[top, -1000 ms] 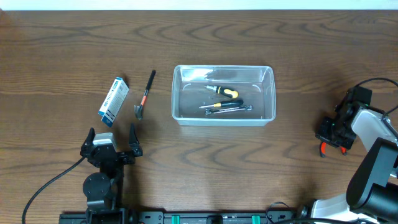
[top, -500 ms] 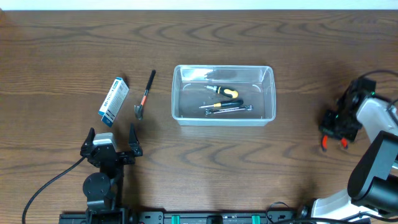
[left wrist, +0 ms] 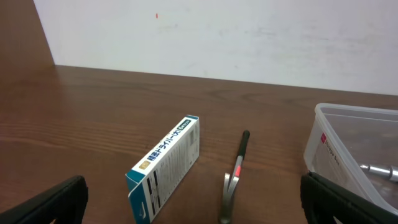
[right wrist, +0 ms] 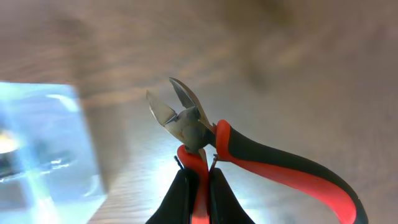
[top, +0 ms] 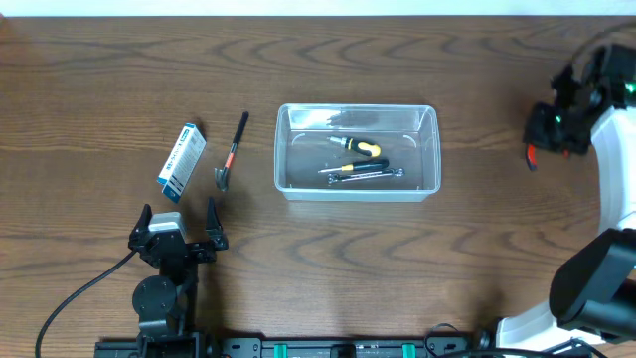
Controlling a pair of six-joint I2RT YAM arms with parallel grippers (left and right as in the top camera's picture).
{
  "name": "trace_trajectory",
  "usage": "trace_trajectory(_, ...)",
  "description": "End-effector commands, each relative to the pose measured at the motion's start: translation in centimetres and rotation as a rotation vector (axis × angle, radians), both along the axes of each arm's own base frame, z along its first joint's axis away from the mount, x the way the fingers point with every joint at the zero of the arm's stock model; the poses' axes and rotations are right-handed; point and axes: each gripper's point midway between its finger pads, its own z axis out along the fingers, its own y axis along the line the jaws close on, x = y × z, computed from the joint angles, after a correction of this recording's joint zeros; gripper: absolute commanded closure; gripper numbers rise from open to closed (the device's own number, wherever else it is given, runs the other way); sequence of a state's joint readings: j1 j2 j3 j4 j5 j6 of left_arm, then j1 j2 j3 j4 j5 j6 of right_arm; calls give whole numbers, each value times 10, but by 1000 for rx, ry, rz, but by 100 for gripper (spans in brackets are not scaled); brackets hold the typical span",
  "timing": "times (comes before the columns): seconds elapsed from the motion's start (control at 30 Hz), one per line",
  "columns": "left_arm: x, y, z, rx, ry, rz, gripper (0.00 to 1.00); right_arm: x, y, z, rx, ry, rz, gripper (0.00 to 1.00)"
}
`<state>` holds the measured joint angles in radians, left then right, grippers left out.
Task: Pack container
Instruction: 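Lift the red pliers and lower them into the container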
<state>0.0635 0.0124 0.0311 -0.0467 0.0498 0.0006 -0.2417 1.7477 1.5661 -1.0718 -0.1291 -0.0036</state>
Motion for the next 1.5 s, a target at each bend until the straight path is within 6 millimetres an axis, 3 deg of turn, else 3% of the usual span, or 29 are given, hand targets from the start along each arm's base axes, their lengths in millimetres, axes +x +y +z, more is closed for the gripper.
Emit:
trace_trajectory(0.0,0,-1,-17,3,44,-4,2,20,42,33,-18,-90,201,99)
trace_trajectory(0.2,0,-1,-17,4,44,-4,2,31,118,70,-42,-180,422,99)
trace_trajectory(0.33,0,-1,-17,4,44,-4,2,27,172,83,-64,-230,611,97)
trace_trajectory(0.43,0,-1,-17,4,44,-4,2,17,213,85,-84,-254,774,97)
trace_trajectory(0.7,0,-1,-17,4,44,-4,2,-11,277,83,-137,-276,1022,95)
trace_trajectory(0.83,0,-1,-17,4,44,-4,2,-17,291,74,-199,-266,1116,93)
trace_trajectory(0.97,0,-1,-17,3,44,-4,2,-21,291,55,-227,-213,1164,93)
trace_trajectory(1.17,0,-1,-17,4,44,-4,2,-28,287,2,-220,-53,1200,94)
trace_trajectory(1.47,0,-1,-17,4,44,-4,2,-43,277,-96,-197,185,1217,97)
